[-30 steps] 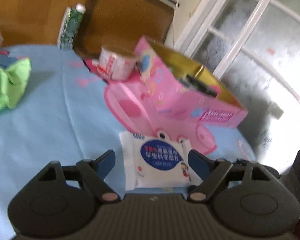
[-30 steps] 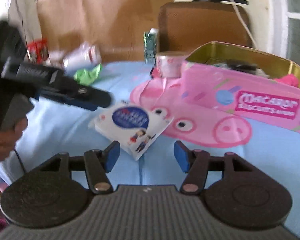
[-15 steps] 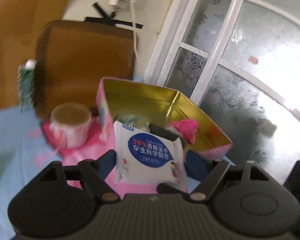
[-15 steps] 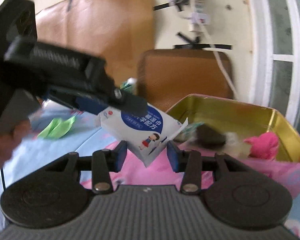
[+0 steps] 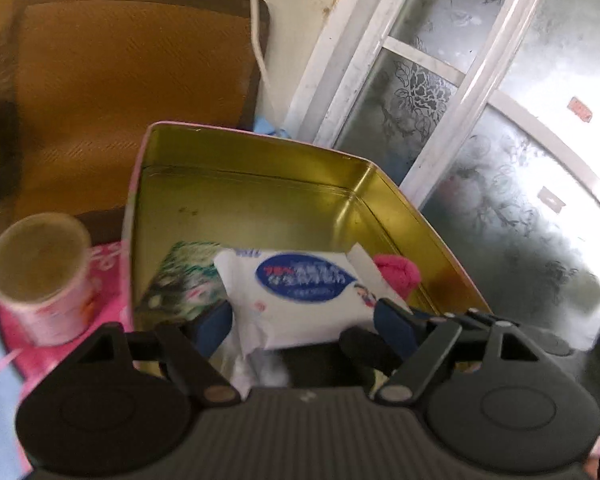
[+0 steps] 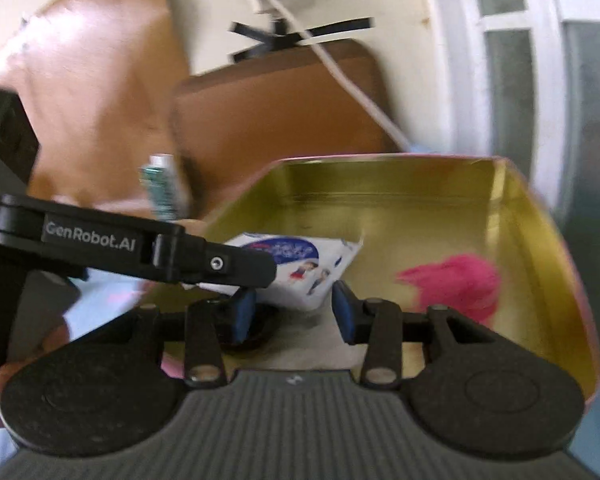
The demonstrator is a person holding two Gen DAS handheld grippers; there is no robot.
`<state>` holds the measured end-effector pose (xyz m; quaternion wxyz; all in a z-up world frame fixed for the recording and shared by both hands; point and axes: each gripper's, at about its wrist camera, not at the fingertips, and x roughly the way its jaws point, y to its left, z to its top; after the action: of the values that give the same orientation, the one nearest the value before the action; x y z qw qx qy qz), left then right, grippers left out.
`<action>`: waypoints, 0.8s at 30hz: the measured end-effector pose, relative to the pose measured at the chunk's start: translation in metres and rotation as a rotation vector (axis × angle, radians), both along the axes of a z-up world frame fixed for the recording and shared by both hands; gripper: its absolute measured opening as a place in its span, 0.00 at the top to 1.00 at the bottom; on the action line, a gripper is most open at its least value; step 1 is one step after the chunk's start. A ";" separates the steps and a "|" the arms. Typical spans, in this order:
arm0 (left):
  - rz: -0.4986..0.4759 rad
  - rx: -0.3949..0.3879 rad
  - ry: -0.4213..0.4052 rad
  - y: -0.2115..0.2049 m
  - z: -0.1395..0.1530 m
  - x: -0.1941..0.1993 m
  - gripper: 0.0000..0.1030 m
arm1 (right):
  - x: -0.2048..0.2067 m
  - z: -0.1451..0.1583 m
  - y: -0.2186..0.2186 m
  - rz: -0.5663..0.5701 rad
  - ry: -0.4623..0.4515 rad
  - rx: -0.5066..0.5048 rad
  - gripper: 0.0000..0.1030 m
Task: Organize soft objects
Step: 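Place the wet-wipes pack into the pink tin and release, then move the left gripper back toward the remaining items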
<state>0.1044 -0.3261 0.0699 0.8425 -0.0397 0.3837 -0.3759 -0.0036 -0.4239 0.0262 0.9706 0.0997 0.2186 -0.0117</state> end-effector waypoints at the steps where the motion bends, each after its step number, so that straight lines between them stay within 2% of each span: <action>1: 0.008 -0.003 0.003 -0.007 -0.002 0.003 0.20 | 0.001 -0.004 -0.002 -0.029 -0.004 -0.032 0.56; 5: 0.033 -0.035 0.011 -0.019 0.004 0.007 0.20 | 0.002 -0.009 -0.008 -0.138 -0.016 -0.104 0.54; 9: 0.023 -0.076 -0.042 -0.002 0.022 -0.003 0.20 | -0.019 -0.006 -0.012 -0.151 -0.077 -0.047 0.55; 12: 0.016 -0.105 -0.066 0.033 0.029 -0.014 0.20 | -0.039 -0.002 -0.007 -0.115 -0.153 0.017 0.55; 16: 0.040 -0.159 -0.068 0.113 0.023 -0.032 0.20 | -0.056 0.011 0.021 -0.014 -0.210 0.081 0.54; 19: 0.120 -0.157 -0.063 0.184 0.005 -0.052 0.20 | -0.060 0.018 0.056 0.108 -0.222 0.083 0.55; 24: 0.390 -0.059 -0.007 0.315 -0.044 -0.080 0.20 | -0.037 0.018 0.133 0.335 -0.147 0.060 0.55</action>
<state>0.0241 -0.0110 0.0257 0.8993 -0.1365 0.3545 -0.2167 -0.0402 -0.2908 0.0437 0.9690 0.0915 0.1607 0.1641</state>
